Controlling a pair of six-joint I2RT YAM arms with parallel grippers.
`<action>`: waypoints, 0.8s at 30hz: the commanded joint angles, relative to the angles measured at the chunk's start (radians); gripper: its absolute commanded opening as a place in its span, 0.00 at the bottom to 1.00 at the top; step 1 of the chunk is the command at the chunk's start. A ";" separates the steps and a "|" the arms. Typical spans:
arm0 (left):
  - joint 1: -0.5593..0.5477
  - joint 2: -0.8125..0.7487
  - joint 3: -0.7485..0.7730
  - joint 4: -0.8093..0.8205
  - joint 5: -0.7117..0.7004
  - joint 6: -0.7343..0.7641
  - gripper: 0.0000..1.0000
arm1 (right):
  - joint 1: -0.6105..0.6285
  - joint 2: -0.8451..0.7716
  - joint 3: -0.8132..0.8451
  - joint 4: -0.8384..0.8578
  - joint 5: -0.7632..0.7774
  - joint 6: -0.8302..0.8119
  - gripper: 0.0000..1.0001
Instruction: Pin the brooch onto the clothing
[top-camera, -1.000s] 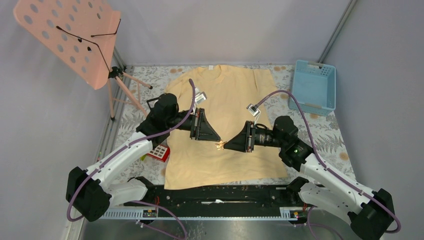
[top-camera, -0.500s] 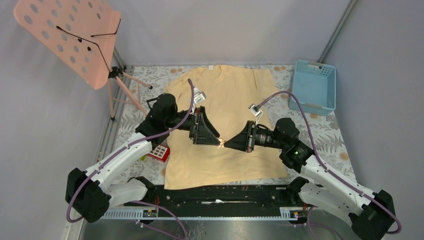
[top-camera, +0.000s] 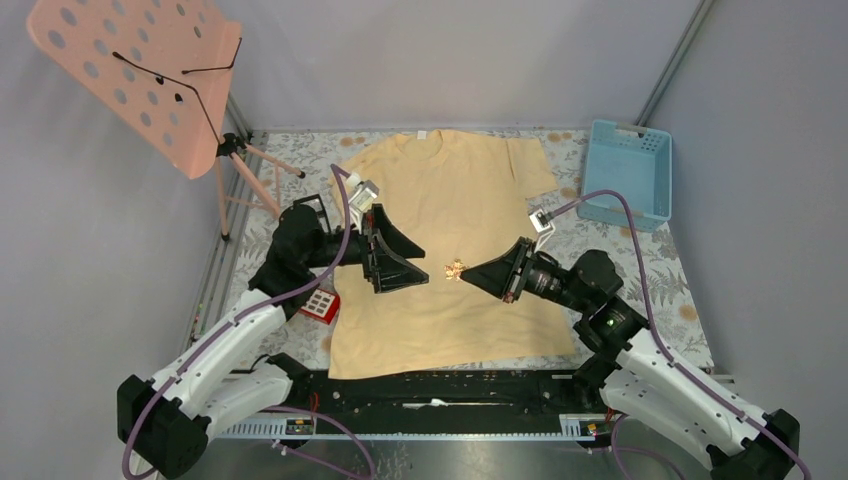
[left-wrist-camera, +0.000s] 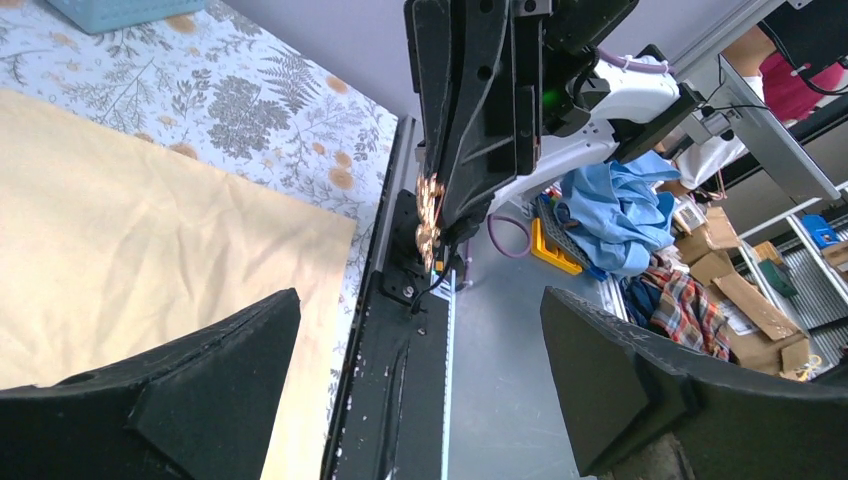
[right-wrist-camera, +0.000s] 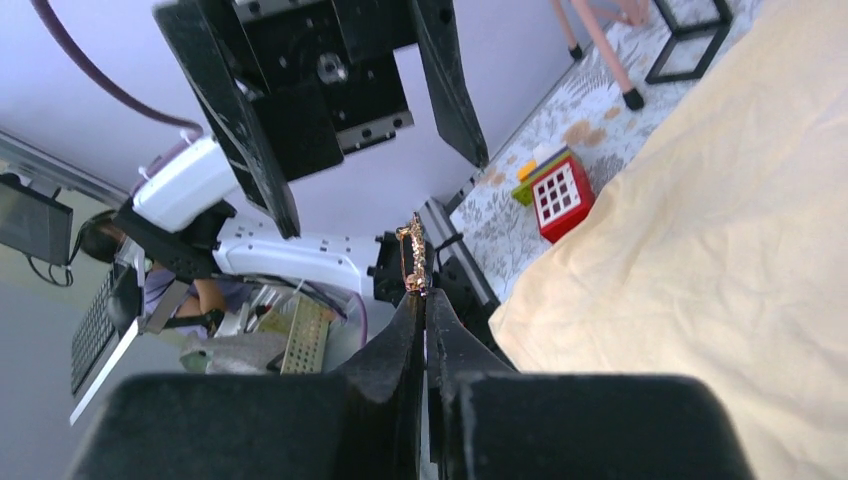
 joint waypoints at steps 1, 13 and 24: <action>0.000 -0.035 -0.072 0.261 -0.055 -0.091 0.99 | 0.020 -0.027 0.004 0.133 0.101 0.009 0.00; -0.012 -0.043 -0.134 0.453 -0.054 -0.194 0.94 | 0.125 0.043 -0.013 0.338 0.269 0.015 0.00; -0.023 -0.019 -0.126 0.443 -0.048 -0.209 0.65 | 0.173 0.100 0.011 0.379 0.307 0.007 0.00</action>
